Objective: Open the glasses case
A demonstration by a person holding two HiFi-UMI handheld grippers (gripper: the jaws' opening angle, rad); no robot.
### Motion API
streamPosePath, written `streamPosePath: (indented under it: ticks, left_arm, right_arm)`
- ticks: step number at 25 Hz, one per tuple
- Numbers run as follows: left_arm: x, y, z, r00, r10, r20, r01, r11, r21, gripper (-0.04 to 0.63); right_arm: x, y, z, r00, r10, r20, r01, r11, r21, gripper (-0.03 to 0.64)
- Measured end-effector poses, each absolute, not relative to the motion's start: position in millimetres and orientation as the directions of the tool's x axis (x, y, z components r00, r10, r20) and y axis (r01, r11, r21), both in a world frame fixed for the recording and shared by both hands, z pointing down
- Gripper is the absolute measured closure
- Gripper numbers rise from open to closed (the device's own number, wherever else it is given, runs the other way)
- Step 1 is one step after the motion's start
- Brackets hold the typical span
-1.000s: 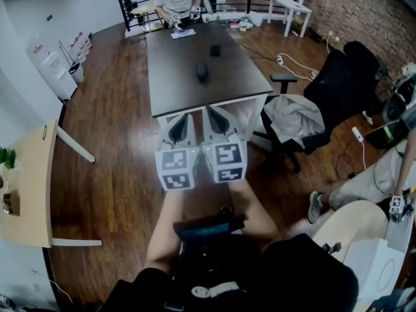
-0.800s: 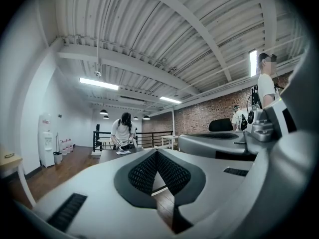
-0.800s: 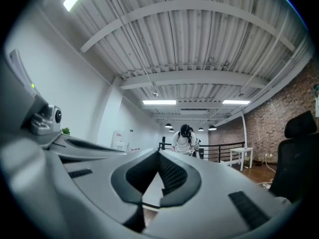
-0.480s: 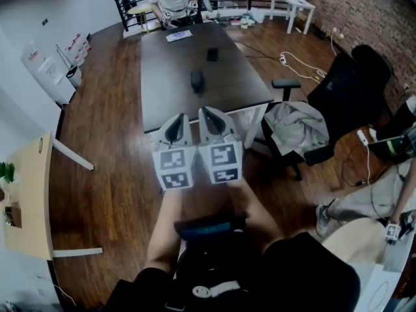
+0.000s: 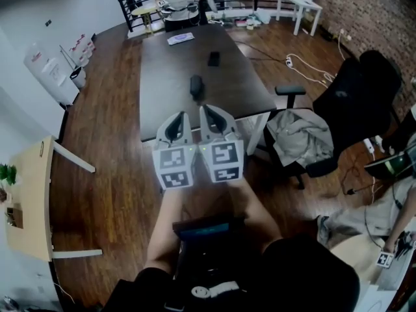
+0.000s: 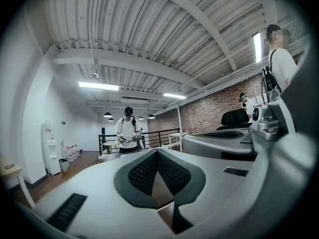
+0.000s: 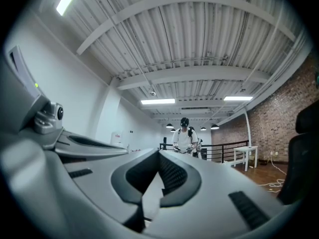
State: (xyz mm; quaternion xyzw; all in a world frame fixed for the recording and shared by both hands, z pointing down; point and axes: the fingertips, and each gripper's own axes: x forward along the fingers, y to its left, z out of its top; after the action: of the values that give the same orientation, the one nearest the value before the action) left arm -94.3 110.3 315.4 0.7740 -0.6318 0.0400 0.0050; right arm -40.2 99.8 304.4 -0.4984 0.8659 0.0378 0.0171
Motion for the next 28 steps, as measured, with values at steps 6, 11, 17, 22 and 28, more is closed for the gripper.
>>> streamPosePath:
  ticks: [6,11,17,22,28]
  left_arm:
    - [-95.6,94.1,319.2,0.197,-0.977,0.076,-0.980,-0.199,-0.027,0.604]
    - [-94.3,64.2,326.1,0.228,-0.970,0.085,-0.973,-0.231,-0.022,0.604]
    - [-110.7,8.9,336.6,0.254,-0.962,0.098,-0.967,-0.256,-0.008,0.604]
    - [-123.6,-57.2,342.3,0.291,-0.949,0.121,-0.956,-0.292,0.014,0.604]
    - [-142.4,-109.8,344.0,0.308,-0.943,0.125,-0.951,-0.307,0.024,0.604]
  right_arm:
    - [-41.5,83.5,306.6,-0.506,-0.860,-0.063,-0.862,0.504,0.047,0.601]
    - [-41.1,54.9,314.6,-0.487,-0.872,-0.052,-0.873,0.486,0.039,0.600]
    - [-58.1,0.5,324.0,-0.469,-0.883,-0.031,-0.883,0.468,0.049,0.600]
    - [-73.1,-63.7,329.5,-0.453,-0.892,0.009,-0.891,0.453,0.032,0.601]
    - [-91.7,-117.1,332.1,-0.438,-0.899,0.021,-0.898,0.438,0.023,0.601]
